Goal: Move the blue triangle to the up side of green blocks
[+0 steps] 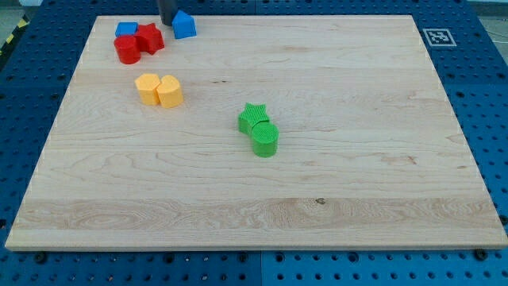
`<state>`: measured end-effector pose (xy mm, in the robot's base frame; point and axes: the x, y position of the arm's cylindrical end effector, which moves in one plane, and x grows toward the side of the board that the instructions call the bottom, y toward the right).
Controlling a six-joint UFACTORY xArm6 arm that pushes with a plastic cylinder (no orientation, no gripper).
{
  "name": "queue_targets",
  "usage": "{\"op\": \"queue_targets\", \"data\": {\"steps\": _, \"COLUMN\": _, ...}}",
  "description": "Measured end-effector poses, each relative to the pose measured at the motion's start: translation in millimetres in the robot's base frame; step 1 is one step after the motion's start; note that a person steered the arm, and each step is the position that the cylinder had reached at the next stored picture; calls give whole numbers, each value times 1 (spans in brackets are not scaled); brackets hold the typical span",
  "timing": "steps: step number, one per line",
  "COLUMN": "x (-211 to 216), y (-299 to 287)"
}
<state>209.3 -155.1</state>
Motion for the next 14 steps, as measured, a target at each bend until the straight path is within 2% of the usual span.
{"op": "queue_targets", "data": {"steps": 1, "x": 18, "y": 15}}
{"op": "queue_targets", "data": {"steps": 5, "x": 37, "y": 34}}
{"op": "queue_targets", "data": {"steps": 8, "x": 42, "y": 112}}
{"op": "queue_targets", "data": {"steps": 10, "x": 66, "y": 156}}
{"op": "queue_targets", "data": {"steps": 14, "x": 82, "y": 164}}
